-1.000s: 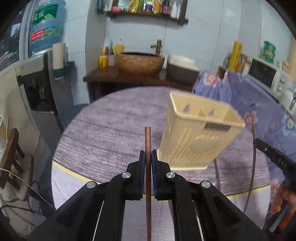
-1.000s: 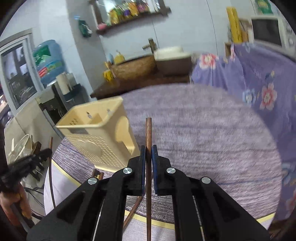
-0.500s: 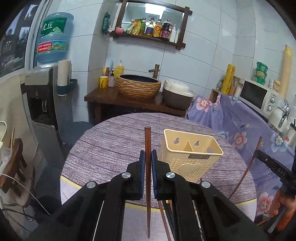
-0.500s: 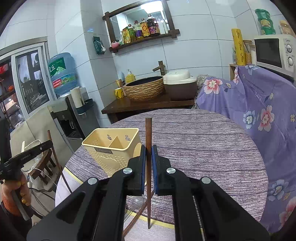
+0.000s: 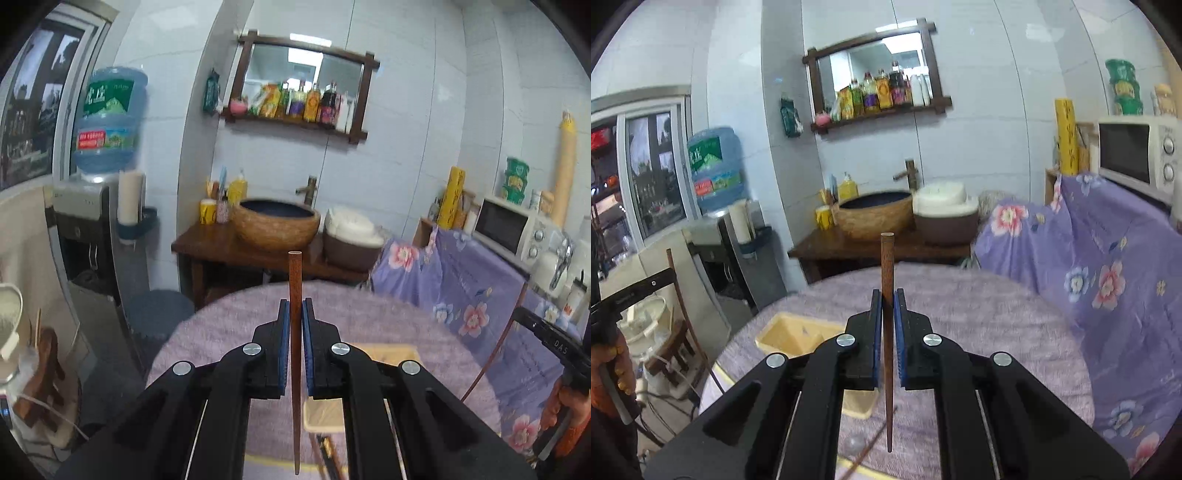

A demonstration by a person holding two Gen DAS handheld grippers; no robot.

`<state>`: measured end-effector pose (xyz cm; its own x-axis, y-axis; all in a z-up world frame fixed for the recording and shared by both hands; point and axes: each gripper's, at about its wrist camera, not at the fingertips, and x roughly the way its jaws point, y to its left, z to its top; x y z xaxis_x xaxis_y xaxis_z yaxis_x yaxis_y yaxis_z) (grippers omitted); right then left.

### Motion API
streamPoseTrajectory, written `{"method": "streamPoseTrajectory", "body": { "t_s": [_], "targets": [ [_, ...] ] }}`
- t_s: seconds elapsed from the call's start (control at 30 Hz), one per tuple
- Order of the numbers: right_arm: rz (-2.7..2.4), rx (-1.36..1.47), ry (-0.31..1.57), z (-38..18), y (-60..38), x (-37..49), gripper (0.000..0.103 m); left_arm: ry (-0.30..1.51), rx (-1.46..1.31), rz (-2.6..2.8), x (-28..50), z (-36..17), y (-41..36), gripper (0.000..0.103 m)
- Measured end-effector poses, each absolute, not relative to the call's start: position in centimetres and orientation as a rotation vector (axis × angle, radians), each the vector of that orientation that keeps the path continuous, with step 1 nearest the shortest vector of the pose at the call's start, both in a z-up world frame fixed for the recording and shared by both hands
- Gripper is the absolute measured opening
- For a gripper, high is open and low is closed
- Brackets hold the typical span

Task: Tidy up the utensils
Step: 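Lift the chopsticks with both tools and lower them into the cream holder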

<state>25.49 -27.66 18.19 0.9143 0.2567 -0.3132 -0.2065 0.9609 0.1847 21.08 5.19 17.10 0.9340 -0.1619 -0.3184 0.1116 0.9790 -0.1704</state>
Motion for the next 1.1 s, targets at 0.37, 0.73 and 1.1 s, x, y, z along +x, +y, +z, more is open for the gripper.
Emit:
{"method": "streamPoseTrajectory", "body": {
  "t_s": [0.37, 0.73, 1.1],
  "targets": [
    [0.273, 0.178, 0.221, 22.9, -22.8, 28.9, 0.008, 0.175, -0.209, -0.172, 25.6, 21.5, 0.8, 0.008],
    [0.27, 0.15, 0.389, 13.1, -20.3, 31.7, 0.008, 0.352, -0.171, -0.175, 27.2, 11.6, -0.4, 0.008],
    [0.279, 0.159, 0.405, 11.7, -20.4, 31.7, 0.008, 0.414, -0.127, -0.196, 27.7, 9.4, -1.0, 0.008]
  ]
}}
